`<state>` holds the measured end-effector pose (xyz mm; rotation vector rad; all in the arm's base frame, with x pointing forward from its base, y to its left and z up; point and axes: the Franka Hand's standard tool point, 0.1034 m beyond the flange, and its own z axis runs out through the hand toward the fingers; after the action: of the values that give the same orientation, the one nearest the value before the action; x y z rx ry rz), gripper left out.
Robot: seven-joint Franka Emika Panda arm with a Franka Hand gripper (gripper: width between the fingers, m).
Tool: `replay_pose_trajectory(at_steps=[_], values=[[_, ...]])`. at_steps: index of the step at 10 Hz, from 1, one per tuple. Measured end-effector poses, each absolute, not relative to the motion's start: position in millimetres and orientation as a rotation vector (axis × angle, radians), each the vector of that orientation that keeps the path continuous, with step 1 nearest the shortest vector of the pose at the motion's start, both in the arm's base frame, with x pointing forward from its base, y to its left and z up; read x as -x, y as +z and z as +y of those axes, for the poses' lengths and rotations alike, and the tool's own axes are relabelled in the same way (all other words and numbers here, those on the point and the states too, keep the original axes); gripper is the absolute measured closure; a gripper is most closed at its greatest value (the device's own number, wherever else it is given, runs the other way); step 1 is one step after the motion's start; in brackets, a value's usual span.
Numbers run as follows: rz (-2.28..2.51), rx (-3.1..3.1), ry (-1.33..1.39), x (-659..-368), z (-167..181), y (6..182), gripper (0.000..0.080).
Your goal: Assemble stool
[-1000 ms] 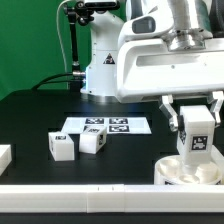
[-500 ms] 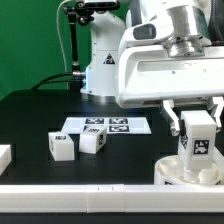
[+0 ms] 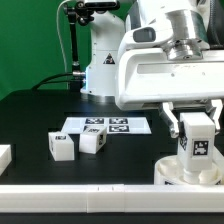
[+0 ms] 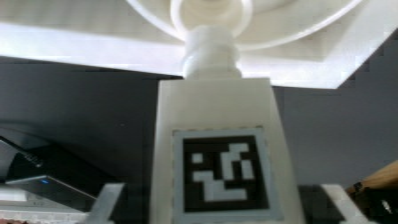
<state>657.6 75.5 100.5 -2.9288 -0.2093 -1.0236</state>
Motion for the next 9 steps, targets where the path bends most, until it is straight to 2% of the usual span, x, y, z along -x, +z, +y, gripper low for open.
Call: replay_pose_trajectory(at_steps=[2,6,7,9], values=[[-0.219,2.928,-1.027,-653,76,108.6,0.0462],[-0.232,2.932,-1.023,-652,75,105.0,0.0462],[-0.235,2.938,-1.007,-646,75,98.3,0.0462],[-0.244,2.943,-0.997,-645,75,95.7,0.0461]])
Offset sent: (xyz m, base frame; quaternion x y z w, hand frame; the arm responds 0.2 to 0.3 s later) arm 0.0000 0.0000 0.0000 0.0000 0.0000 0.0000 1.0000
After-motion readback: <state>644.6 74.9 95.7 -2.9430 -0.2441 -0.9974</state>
